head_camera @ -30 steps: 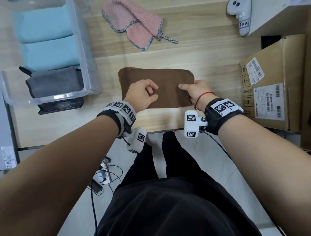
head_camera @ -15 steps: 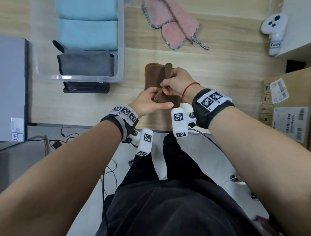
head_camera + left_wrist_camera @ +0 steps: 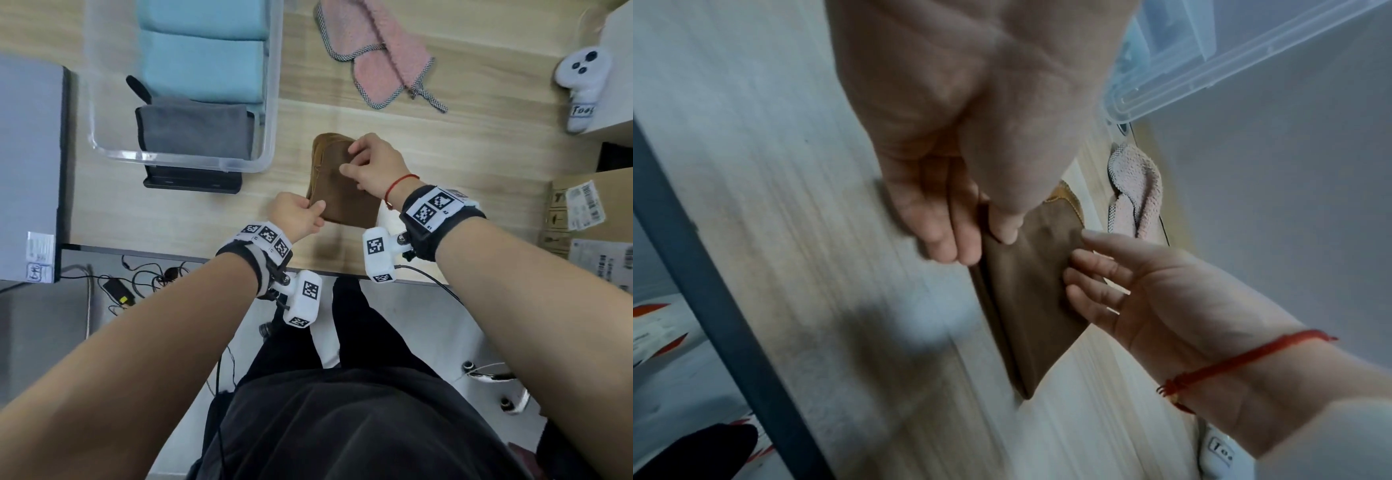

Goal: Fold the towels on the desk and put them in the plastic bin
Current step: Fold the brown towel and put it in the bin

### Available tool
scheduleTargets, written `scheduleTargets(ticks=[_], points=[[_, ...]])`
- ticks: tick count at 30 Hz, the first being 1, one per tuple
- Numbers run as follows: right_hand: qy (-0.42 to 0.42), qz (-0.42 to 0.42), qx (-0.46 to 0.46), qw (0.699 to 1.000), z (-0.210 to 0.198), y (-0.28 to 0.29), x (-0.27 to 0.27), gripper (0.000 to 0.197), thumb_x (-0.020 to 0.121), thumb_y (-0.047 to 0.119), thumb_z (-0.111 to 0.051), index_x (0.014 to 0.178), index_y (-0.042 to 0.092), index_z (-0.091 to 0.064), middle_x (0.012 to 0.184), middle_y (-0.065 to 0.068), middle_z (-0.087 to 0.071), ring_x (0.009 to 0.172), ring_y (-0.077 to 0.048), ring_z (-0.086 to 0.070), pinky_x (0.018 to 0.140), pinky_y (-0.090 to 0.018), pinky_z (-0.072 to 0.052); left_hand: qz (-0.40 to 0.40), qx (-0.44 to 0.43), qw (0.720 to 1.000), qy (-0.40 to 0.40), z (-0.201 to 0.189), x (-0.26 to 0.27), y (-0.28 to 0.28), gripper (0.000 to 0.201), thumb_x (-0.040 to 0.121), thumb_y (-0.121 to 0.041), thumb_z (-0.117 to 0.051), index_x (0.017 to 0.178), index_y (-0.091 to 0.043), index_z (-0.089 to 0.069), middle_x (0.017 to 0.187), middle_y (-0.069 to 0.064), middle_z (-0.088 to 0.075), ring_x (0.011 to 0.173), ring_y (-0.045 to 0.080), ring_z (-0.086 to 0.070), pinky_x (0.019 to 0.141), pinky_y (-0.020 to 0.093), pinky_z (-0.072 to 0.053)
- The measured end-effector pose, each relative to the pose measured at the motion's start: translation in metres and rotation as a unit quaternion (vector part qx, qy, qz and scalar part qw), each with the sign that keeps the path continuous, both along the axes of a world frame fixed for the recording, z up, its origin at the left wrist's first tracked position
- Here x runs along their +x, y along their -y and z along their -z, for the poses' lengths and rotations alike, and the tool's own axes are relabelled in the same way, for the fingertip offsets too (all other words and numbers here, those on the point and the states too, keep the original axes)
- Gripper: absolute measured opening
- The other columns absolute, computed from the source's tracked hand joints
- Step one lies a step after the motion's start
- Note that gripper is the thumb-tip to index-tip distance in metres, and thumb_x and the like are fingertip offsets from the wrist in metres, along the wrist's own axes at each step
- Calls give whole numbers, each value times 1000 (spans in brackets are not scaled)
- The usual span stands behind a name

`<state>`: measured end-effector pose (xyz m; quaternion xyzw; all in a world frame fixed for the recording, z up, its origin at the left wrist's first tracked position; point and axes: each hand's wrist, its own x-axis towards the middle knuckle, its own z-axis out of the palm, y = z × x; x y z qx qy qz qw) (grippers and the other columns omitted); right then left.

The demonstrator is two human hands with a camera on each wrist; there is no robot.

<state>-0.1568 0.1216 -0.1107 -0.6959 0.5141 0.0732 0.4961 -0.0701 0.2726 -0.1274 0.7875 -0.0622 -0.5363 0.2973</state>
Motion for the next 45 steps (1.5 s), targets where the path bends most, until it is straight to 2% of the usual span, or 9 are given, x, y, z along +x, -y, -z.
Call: scheduleTargets(ticks=[7,11,16,22,25,33,39,42,45], points=[[17,-98,-82,992,6,0,-21,28,82,14,-67,109,19,-64,102,1,-59,78,-18,-60,83,-24,-47,176,94,960,196,-4,11,2,31,83,-38,-72,93,-9,-68,91,-1,-67,85,18,-61,73,26,-44],[13,-148,-120,982,4,-10,-32,20,82,15,-66,101,20,-65,99,1,-59,80,-16,-59,84,-27,-48,158,76,951,253,-5,8,8,42,75,-39,-78,99,-12,-56,90,1,-59,83,18,-55,71,28,-41],[-7,-205,-129,970,13,-33,-59,26,81,28,-72,106,20,-65,106,1,-55,98,-17,-55,89,-35,-48,199,98,955,195,-7,2,10,45,78,-45,-71,57,-14,-46,59,1,-51,64,23,-55,63,33,-46],[-12,-261,-196,945,15,-58,-82,63,72,48,-77,123,19,-54,125,-1,-48,113,-21,-45,91,-34,-44,85,-3,984,158,-8,-12,-1,45,76,-38,-74,107,-14,-51,104,6,-64,92,22,-65,83,38,-54],[-58,-274,-256,925,13,-71,-84,74,68,54,-78,126,20,-48,124,-3,-49,112,-24,-47,89,-39,-44,-37,-107,992,64,-14,-21,-9,41,88,-13,-67,110,-16,-33,103,16,-61,78,20,-69,65,28,-59],[-81,-256,-295,917,16,-81,-94,38,82,6,-58,118,15,-57,113,-6,-60,106,-29,-53,84,-38,-40,-45,-92,993,-60,-33,-24,-22,28,100,-1,-38,90,-11,-62,73,14,-57,57,18,-58,56,24,-47],[-9,-187,-181,965,16,-71,-111,42,87,7,-55,125,23,-64,123,-7,-64,115,-25,-56,99,-33,-42,122,-52,991,-5,-30,-16,-23,27,92,-5,-50,117,-6,-60,81,10,-62,65,15,-60,62,18,-51],[1,-155,-147,977,13,-64,-112,29,93,16,-58,119,27,-66,112,-6,-68,102,-24,-62,91,-31,-47,355,-17,929,105,-30,-8,-26,56,74,-12,-73,127,-22,-55,85,-2,-64,82,14,-67,72,21,-52],[8,-149,-119,982,10,-53,-108,22,94,21,-59,112,27,-69,103,2,-72,92,-18,-63,81,-24,-44,416,-18,885,210,-27,-3,-23,52,73,-16,-80,121,-24,-62,86,-2,-62,85,14,-64,74,19,-42]])
